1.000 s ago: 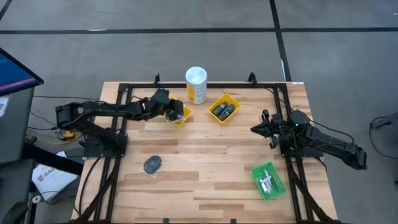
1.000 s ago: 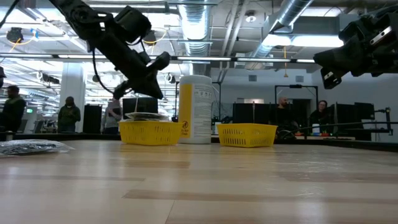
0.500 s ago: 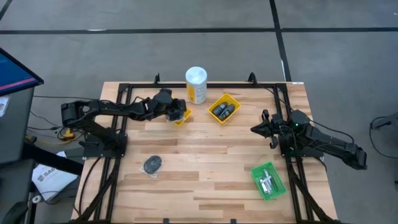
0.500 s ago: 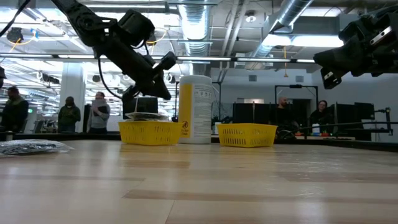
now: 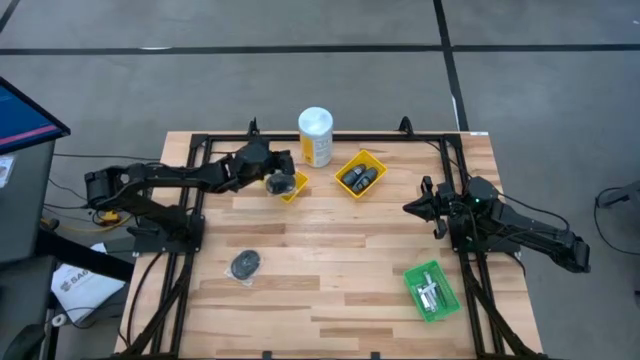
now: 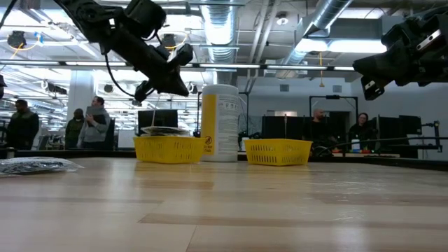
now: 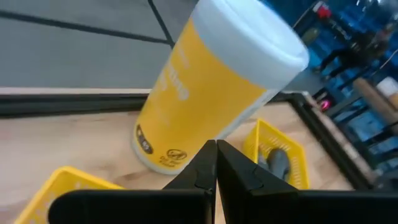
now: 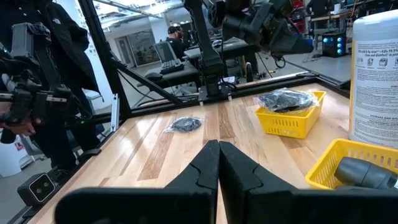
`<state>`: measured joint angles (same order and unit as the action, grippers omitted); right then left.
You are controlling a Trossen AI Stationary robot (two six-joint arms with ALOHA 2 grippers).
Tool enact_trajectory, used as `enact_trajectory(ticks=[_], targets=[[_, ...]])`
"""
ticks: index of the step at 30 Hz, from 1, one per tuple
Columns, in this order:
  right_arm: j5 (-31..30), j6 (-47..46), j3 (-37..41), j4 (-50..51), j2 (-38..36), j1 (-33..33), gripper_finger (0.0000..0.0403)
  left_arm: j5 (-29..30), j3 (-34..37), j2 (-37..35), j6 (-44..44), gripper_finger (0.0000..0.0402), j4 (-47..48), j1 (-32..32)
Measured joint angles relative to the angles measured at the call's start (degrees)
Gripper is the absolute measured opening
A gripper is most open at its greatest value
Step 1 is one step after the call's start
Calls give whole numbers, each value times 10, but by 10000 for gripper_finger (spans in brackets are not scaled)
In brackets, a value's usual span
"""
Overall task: Pick & Place Travel size toiletries
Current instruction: Put the black hairbrush into the left yellow bin
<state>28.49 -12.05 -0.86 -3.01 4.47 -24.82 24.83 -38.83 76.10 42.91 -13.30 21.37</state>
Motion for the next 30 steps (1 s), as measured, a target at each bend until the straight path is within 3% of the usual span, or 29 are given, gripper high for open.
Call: enact_trajectory(ticks=[3,7,16,20,30], targets=[[0,0,0,0,0,0,0,-10,0,5,-8,1,8,0],[0,0,0,0,0,0,0,-69,0,22,-64,1,47,0],[0,0,0,0,0,0,0,-92,-5,26,-67,1,157,2],[0,0,0,0,0,0,0,-127,-16,50,-67,1,214,3],[0,0,0,0,0,0,0,-154,-25,89,-63,1,225,26]])
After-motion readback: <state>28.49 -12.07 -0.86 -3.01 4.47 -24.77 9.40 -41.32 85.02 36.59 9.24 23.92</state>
